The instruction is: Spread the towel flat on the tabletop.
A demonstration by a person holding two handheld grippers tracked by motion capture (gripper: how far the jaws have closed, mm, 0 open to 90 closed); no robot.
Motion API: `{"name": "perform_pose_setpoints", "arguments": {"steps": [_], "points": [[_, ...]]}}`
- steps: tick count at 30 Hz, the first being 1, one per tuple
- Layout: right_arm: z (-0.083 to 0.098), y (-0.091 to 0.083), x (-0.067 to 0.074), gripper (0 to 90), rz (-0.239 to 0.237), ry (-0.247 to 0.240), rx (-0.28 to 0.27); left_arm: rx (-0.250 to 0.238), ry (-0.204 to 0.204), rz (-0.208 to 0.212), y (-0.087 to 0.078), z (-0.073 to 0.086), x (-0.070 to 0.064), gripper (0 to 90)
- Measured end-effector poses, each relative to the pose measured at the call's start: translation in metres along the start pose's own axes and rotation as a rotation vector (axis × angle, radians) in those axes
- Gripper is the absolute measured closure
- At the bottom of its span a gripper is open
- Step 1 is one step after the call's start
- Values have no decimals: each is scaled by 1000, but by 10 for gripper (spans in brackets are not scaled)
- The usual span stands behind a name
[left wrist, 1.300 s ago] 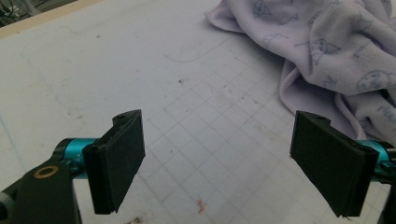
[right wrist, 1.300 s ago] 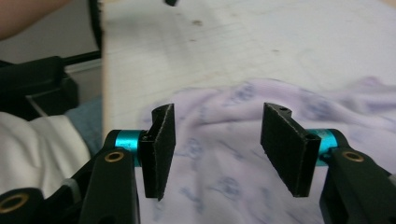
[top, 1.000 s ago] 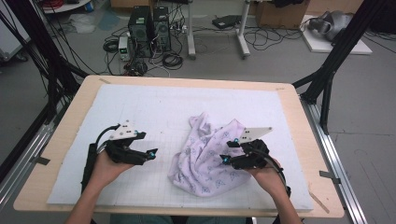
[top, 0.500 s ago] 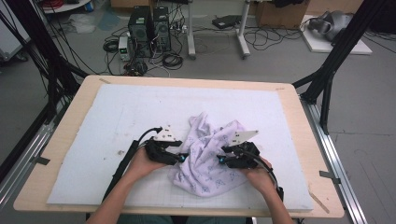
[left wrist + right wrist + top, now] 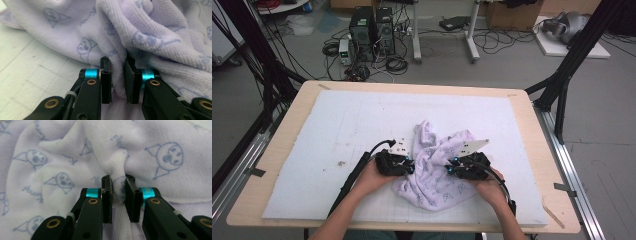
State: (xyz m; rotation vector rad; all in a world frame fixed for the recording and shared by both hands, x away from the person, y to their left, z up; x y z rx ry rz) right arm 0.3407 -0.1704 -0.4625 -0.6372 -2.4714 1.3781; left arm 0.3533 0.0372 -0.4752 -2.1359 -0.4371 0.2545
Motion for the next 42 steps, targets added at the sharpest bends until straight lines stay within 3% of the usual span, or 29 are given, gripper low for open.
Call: {"name": "perform_pose_setpoints", "arguments": {"steps": [9, 11, 16, 17, 20, 21, 27, 28, 30, 32, 33, 34, 36, 38, 41, 42], "points": [[-7, -27, 6, 787, 7, -17, -72, -83, -15, -97, -53, 10, -1, 782], [-14, -39, 12, 789, 1, -33, -101, -96, -22, -111, -67, 16, -3, 782], [-20, -50, 27, 790, -23, -66, -120, -106, -28, -164, -96, 34, -9, 782], [-21, -53, 36, 791, -43, -75, -126, -100, -33, -165, -102, 43, -12, 781], [-17, -54, 46, 792, -58, -86, -124, -97, -42, -167, -106, 53, -15, 781], [-11, -53, 56, 793, -79, -86, -119, -96, -50, -161, -107, 59, -17, 781], [13, -38, 74, 792, -134, -78, -42, -86, -94, -118, -107, 89, -21, 774], [17, -32, 75, 777, -144, -76, -20, -86, -101, -99, -107, 91, -21, 724], [16, -34, 73, 733, -146, -68, -31, -87, -105, -97, -107, 90, -20, 622], [9, -42, 68, 691, -147, -53, -78, -102, -117, -96, -111, 87, -17, 514], [9, -42, 68, 691, -147, -53, -78, -110, -123, -103, -115, 86, -14, 514], [1, -51, 60, 643, -127, -45, -109, -128, -131, -107, -119, 84, -12, 452], [-4, -55, 55, 635, -113, -44, -121, -158, -140, -107, -127, 79, -7, 439], [-17, -58, 39, 600, -74, -31, -135, -180, -149, -111, -131, 74, -1, 417], [-25, -54, 30, 569, -51, -18, -134, -183, -162, -118, -125, 66, 10, 431], [-32, -44, 22, 535, -34, -14, -114, -173, -159, -117, -120, 64, 13, 440]]}}
Point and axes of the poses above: each handheld gripper's, and its own axes: y roughly forward along the jaws, z roughly out of its underside, x roughly to its left, the point moved 6 cm from there along y, roughly forward along the jaws, and after that the axes turned 14 degrees about x, right-handed, at the moved point
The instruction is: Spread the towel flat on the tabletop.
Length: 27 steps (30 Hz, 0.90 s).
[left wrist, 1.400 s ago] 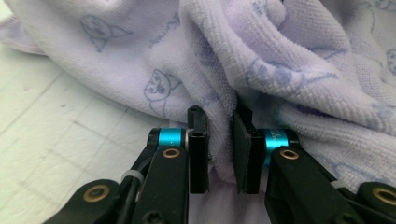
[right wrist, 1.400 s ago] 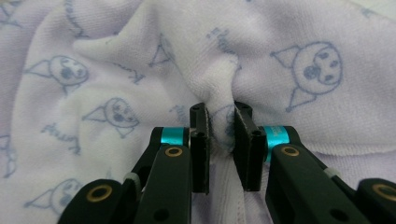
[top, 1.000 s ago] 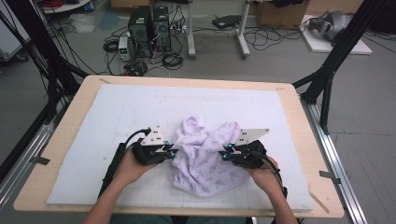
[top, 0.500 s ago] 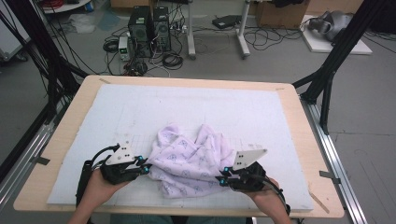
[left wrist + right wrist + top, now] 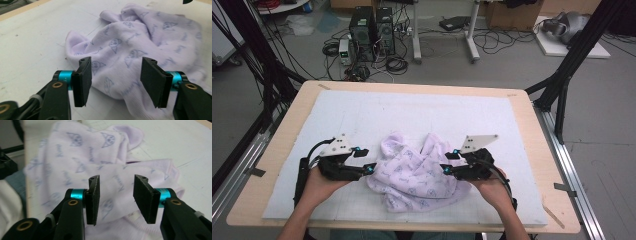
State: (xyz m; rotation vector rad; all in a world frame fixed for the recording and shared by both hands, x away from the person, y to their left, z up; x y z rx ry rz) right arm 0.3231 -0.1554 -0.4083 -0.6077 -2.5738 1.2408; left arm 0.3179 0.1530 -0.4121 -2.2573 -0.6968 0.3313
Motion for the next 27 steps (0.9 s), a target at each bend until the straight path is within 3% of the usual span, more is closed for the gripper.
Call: {"name": "perform_pose_setpoints", "arguments": {"steps": [2, 5, 6, 8, 9, 10, 11, 12, 13, 14, 17, 18, 23, 24, 27], "points": [[-3, 7, -3, 514, 13, -7, 18, 22, 5, 15, 14, -4, 2, 441], [-8, 37, -13, 486, 20, -20, 99, 71, 14, 25, 38, -6, 5, 446], [-6, 44, -16, 486, 19, -17, 127, 109, 11, 28, 51, -5, 7, 448], [-4, 52, -19, 487, 17, -13, 154, 127, 15, 32, 57, -4, 8, 452], [2, 64, -22, 536, -9, 8, 199, 168, 16, 37, 67, 0, 8, 500], [2, 64, -22, 536, -9, 8, 199, 168, 16, 37, 67, 0, 8, 535], [6, 70, -23, 622, -31, 16, 222, 188, 18, 44, 71, 2, 8, 592], [6, 70, -23, 622, -31, 16, 222, 208, 30, 54, 74, 4, 6, 592], [7, 70, -23, 695, -42, 12, 211, 205, 42, 64, 76, 5, 3, 665], [10, 69, -19, 774, -53, 0, 182, 208, 53, 70, 76, 5, 1, 766], [13, 65, -17, 805, -69, 11, 165, 205, 65, 59, 72, 5, -2, 811], [15, 56, -15, 812, -74, 11, 148, 198, 74, 39, 65, 6, -3, 827], [19, 35, -1, 823, -62, -18, 131, 157, 75, 3, 43, 12, -7, 834], [25, 26, 7, 825, -62, -32, 131, 151, 76, -3, 38, 16, -9, 835], [33, 20, 16, 827, -73, -34, 125, 160, 80, -7, 29, 29, -15, 835]]}}
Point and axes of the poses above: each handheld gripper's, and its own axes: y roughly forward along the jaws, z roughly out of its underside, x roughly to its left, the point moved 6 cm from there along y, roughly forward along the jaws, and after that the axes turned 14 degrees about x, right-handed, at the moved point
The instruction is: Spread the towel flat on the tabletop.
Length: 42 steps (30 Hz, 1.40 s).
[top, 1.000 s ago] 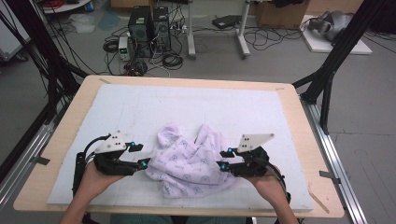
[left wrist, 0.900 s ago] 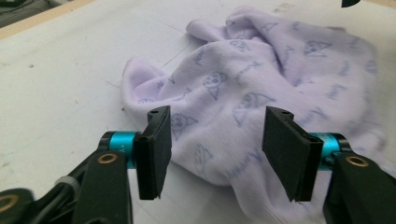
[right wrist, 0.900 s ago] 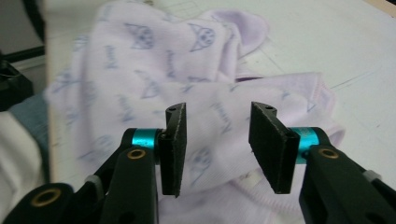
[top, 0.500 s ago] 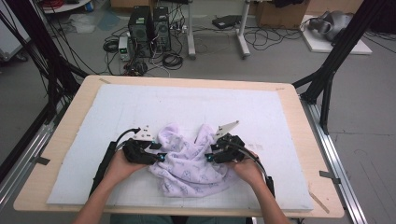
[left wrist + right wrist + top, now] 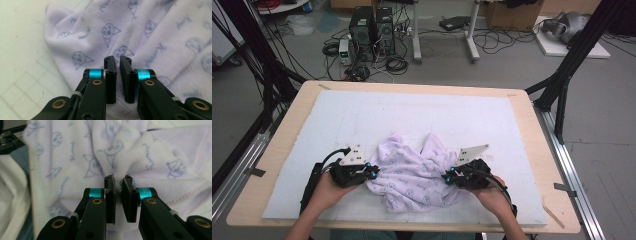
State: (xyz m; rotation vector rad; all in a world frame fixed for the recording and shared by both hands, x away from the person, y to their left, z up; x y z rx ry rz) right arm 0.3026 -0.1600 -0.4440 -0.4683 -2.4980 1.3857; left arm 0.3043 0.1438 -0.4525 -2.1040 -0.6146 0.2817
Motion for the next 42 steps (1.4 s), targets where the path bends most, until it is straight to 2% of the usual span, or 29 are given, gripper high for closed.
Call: {"name": "perform_pose_setpoints", "arguments": {"steps": [1, 6, 7, 9, 12, 16, 17, 19, 20, 21, 23, 24, 25, 26, 28, 29, 30, 32, 33, 35, 37, 38, 40, 42], "points": [[8, -2, 9, 830, -19, 4, -12, -9, -11, 23, -4, 7, -6, 835], [17, 1, 27, 829, -49, -2, -11, -25, -4, 44, -12, 12, -14, 822], [16, 0, 32, 805, -63, -16, -7, -33, -7, 46, -14, 12, -14, 744], [12, -5, 32, 748, -59, -18, -27, -38, -16, 44, -18, 9, -10, 618], [1, -21, 20, 658, -39, 1, -91, -81, -43, 42, -25, -1, -1, 528], [-11, -28, 1, 555, 15, 20, -113, -108, -61, 8, -24, -20, 15, 493], [-19, -25, -14, 505, 43, 34, -105, -102, -61, -6, -21, -24, 19, 486], [-25, -21, -26, 485, 58, 54, -119, -79, -59, -14, -11, -30, 25, 486], [-28, -18, -31, 477, 61, 59, -118, -43, -52, -25, 2, -32, 30, 487], [-28, -18, -31, 477, 61, 59, -118, -43, -52, -25, 2, -32, 30, 489], [-29, -1, -40, 448, 51, 68, -61, -1, -61, -13, 16, -32, 33, 489], [-28, 6, -41, 445, 37, 67, -31, 59, -53, -8, 31, -28, 35, 493], [-27, 12, -42, 445, 29, 66, 1, 59, -53, -8, 31, -28, 35, 503], [-26, 18, -42, 452, 23, 70, 28, 80, -62, 5, 37, -26, 35, 517], [-22, 27, -40, 549, -5, 56, 53, 126, -45, 20, 46, -22, 35, 580], [-22, 27, -40, 549, -5, 56, 53, 121, -32, 18, 47, -21, 34, 580], [-16, 33, -36, 724, -44, 41, 60, 117, -18, 26, 45, -21, 33, 741], [-11, 35, -29, 841, -99, 35, 63, 133, 14, 33, 44, -21, 29, 857], [-10, 33, -26, 873, -100, 23, 53, 144, 37, 7, 42, -20, 25, 869], [-10, 30, -23, 892, -99, 16, 52, 147, 42, 8, 40, -19, 24, 878], [-7, 22, -12, 894, -104, -15, 47, 113, 38, 0, 32, -15, 19, 881], [-7, 22, -12, 894, -104, -15, 47, 113, 38, 0, 32, -15, 19, 883], [-2, 16, -1, 894, -99, -37, 49, 85, 10, 9, 27, -8, 17, 883], [1, 14, 2, 894, -99, -35, 43, 67, -6, 13, 22, 0, 14, 884]]}}
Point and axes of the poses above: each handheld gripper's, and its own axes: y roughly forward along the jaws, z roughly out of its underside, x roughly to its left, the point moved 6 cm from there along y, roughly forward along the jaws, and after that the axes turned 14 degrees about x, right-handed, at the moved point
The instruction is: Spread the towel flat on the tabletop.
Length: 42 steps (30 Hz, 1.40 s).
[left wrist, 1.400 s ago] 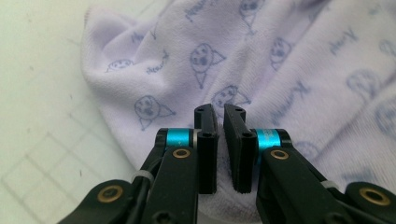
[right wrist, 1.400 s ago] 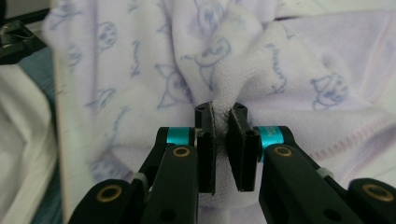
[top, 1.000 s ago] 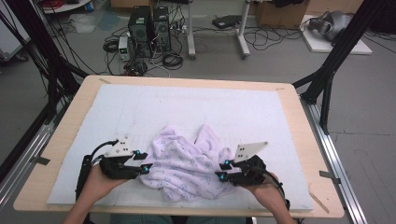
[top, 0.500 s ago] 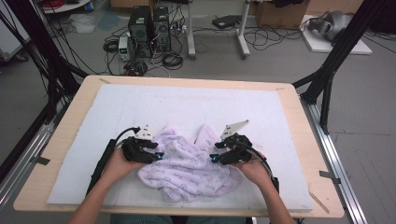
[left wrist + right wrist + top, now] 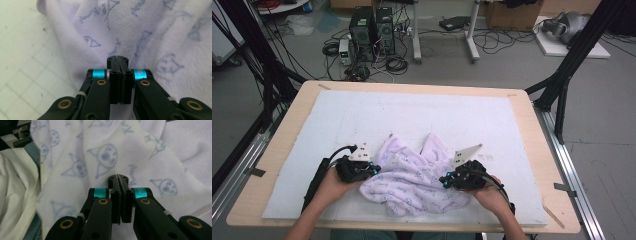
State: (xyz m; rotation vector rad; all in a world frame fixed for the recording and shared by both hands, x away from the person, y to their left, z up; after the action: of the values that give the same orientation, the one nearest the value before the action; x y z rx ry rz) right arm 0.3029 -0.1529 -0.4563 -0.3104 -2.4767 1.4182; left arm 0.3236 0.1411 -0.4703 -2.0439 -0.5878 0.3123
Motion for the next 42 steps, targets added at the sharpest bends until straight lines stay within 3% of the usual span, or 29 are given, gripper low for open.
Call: {"name": "perform_pose_setpoints", "arguments": {"steps": [5, 7, 10, 11, 13, 14, 16, 17, 18, 20, 22, 23, 25, 26, 28, 32, 33, 36, 40, 42], "points": [[13, 1, 11, 894, -17, 13, 1, -14, -12, -1, -12, 17, -6, 896], [11, -8, 8, 827, 6, 25, -34, -34, -19, 1, -18, 18, -5, 838], [0, -21, -8, 707, 59, 49, -87, -73, -48, 6, -26, 10, 2, 666], [0, -21, -8, 707, 59, 49, -87, -82, -56, 0, -27, 6, 4, 666], [-9, -26, -22, 594, 121, 75, -92, -111, -64, -9, -29, -7, 9, 602], [-15, -26, -37, 505, 144, 101, -102, -114, -63, -8, -28, -13, 12, 562], [-18, -24, -45, 482, 149, 123, -100, -114, -60, -14, -23, -26, 17, 542], [-18, -17, -58, 446, 136, 155, -81, -107, -64, -10, -19, -31, 19, 476], [-16, -11, -62, 443, 130, 169, -60, -78, -70, -13, -8, -35, 24, 451], [-11, 0, -65, 470, 84, 189, -5, -54, -83, -5, -1, -34, 26, 411], [-4, 9, -61, 608, 56, 167, 21, 33, -90, -4, 13, -28, 30, 437], [-4, 9, -61, 608, 56, 167, 21, 73, -86, 9, 19, -24, 30, 437], [1, 13, -55, 773, 23, 146, 31, 65, -59, 0, 20, -21, 28, 594], [3, 11, -52, 818, 14, 138, 21, 74, -46, -8, 18, -21, 28, 766], [3, 5, -48, 835, 12, 132, 14, 67, -40, -14, 14, -21, 27, 865], [0, -15, -37, 838, 56, 95, -36, 18, -42, -50, -6, -19, 24, 879], [0, -25, -27, 837, 55, 80, -52, 12, -39, -58, -11, -17, 22, 880], [3, -32, -17, 837, 67, 60, -59, -1, -27, -69, -26, -7, 15, 880], [16, -31, 8, 838, 35, 49, -52, -14, -36, -37, -36, 13, 3, 880], [23, -25, 21, 835, -8, 41, -36, -24, -40, -13, -38, 19, 0, 870]]}}
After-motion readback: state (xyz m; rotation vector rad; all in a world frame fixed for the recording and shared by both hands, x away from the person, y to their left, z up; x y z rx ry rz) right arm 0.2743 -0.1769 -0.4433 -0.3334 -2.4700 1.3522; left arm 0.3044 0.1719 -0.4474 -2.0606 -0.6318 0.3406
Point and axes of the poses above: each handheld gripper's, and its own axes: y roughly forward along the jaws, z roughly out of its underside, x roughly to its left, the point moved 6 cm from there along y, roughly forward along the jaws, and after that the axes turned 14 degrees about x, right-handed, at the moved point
